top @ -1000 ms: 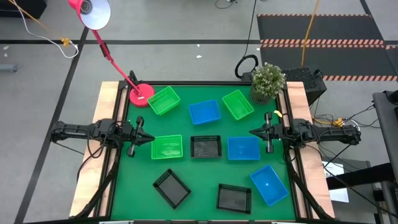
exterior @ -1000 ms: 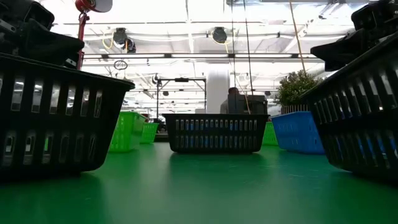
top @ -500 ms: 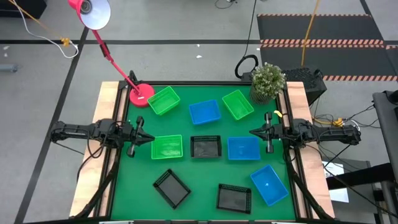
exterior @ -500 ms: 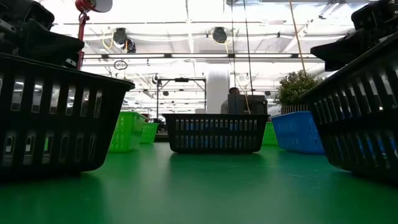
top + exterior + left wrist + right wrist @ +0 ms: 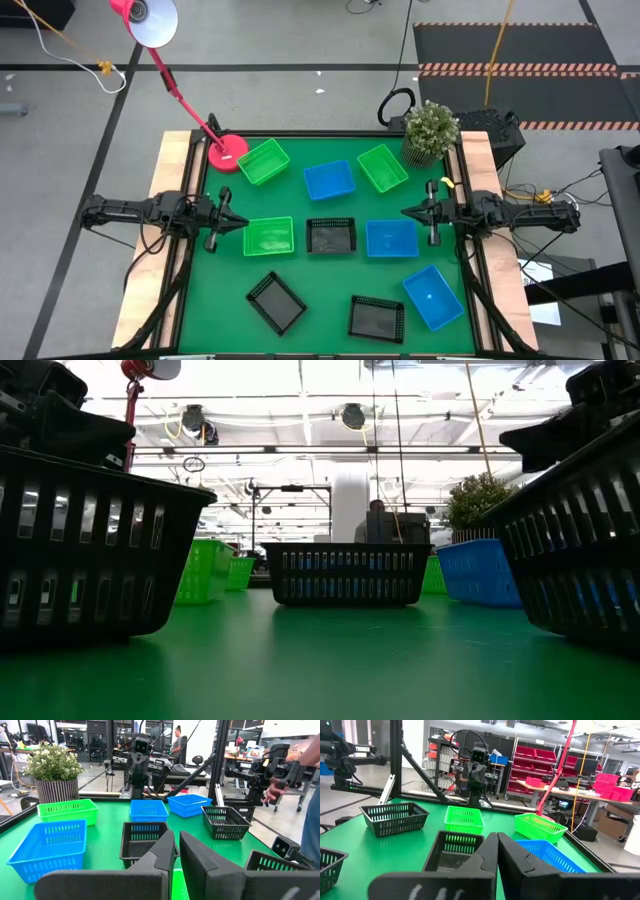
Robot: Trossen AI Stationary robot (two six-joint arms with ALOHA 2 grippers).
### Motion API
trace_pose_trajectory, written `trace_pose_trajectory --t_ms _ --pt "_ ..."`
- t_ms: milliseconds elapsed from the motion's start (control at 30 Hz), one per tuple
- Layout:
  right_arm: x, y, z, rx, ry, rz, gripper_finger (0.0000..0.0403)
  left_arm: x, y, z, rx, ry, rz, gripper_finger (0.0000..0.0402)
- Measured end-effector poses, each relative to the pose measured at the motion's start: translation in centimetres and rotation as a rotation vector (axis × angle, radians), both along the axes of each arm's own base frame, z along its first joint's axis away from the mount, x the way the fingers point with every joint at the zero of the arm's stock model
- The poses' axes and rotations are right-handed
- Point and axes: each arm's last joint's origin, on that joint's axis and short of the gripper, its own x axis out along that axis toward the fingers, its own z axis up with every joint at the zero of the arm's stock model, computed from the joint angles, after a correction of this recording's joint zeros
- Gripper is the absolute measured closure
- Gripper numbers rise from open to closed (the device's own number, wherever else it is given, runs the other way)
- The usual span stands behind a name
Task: Stack baskets by color
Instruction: Stack the middle blue bin on the top of the top blue bin
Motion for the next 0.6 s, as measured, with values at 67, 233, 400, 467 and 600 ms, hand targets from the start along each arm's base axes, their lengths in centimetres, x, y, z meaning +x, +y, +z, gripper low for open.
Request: trace_pose_trajectory --t_ms 67,233,400,467,600 --pt "0.0 0.0 0.3 0.007 -0.030 0.000 0.0403 0.0 0.0 0.0 0.000 0.000 0.000 0.0369" --pt "-0.2 0.0 1.9 0.017 -0.013 0.000 0.0403 0.0 0.0 0.0 0.000 0.000 0.000 0.0369" --pt "-0.1 0.0 5.1 0.015 0.038 -0.004 0.0403 0.0 0.0 0.0 0.000 0.001 0.000 0.0369" --pt "0.1 0.0 7.1 0.025 0.020 -0.003 0.0403 0.0 0.0 0.0 0.000 0.000 0.000 0.0369" --pt "0.5 0.0 11.0 0.049 0.037 0.000 0.0403 0.0 0.0 0.0 0.000 0.001 0.000 0.0369"
